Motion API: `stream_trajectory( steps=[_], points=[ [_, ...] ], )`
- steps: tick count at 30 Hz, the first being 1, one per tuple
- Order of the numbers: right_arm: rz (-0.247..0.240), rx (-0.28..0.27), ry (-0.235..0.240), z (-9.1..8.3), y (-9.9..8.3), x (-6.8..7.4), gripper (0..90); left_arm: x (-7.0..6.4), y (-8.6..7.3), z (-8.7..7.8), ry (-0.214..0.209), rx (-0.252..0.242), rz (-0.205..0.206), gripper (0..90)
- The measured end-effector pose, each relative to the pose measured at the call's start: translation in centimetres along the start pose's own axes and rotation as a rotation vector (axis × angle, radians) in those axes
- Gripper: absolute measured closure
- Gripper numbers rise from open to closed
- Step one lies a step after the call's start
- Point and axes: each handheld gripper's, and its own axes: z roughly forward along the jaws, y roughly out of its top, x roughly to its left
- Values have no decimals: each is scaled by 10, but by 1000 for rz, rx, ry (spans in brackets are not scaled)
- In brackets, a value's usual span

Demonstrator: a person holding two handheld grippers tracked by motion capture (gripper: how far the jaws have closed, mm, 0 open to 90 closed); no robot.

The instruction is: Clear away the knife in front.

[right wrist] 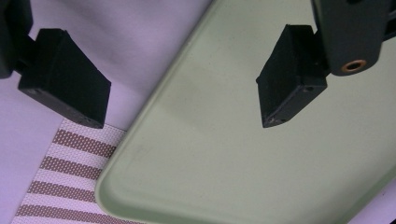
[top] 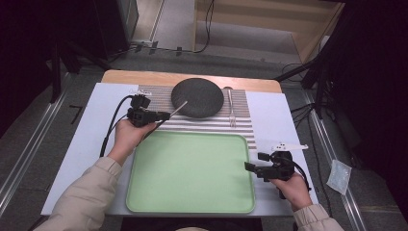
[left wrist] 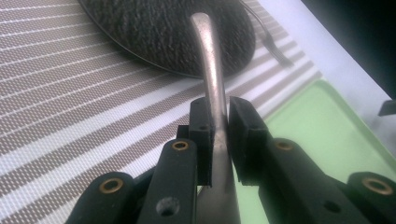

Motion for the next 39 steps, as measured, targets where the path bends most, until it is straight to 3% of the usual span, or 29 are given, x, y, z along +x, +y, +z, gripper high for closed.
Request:
stream_trajectory(
  steps=[17,39],
  points=[
    [-2,4,4,1,1,0,154,-23,-18,-13,-32,28,54,805],
    [-15,9,13,6,5,2,154,-36,-48,-17,-29,96,64,805]
  ],
)
